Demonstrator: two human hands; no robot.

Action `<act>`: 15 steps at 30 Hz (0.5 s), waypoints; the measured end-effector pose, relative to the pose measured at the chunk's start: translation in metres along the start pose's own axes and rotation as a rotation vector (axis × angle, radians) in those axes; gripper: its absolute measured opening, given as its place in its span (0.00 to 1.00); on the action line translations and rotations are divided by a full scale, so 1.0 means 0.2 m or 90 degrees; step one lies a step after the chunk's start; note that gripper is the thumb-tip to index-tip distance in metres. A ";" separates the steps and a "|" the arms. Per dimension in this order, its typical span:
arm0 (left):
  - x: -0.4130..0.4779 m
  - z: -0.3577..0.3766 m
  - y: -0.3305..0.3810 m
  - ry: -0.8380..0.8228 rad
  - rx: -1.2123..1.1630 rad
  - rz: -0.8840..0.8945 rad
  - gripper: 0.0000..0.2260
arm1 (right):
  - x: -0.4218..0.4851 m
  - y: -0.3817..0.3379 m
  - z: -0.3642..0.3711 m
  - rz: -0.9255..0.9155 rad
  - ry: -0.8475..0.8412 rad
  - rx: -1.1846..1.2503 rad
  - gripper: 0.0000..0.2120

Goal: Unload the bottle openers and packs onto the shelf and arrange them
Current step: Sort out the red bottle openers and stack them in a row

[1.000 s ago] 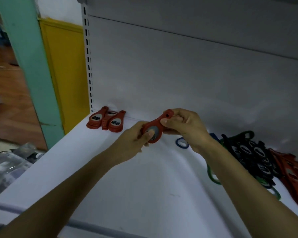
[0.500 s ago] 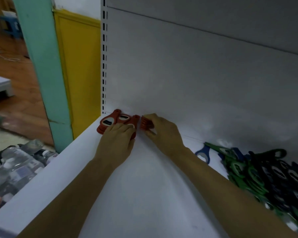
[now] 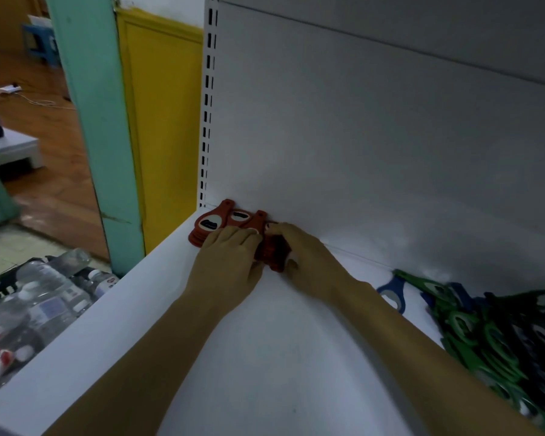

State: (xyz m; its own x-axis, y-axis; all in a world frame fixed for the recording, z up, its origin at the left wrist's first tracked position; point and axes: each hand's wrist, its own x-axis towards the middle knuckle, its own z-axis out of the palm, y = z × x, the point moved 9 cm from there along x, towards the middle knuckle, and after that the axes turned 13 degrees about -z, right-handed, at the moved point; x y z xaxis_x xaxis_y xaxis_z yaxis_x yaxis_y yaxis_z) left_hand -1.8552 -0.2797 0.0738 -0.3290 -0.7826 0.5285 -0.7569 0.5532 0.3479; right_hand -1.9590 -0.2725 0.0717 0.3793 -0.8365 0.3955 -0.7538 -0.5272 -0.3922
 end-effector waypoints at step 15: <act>-0.01 0.02 0.01 -0.025 -0.025 0.015 0.17 | -0.12 0.22 0.04 0.304 0.096 -0.173 0.11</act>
State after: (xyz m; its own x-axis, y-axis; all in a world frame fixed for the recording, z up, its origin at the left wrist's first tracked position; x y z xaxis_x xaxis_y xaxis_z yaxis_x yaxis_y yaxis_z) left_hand -1.8590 -0.2785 0.0705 -0.3689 -0.7796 0.5061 -0.7264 0.5815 0.3662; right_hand -1.9981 -0.2767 0.0381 -0.1029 -0.9316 0.3486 -0.9415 -0.0219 -0.3364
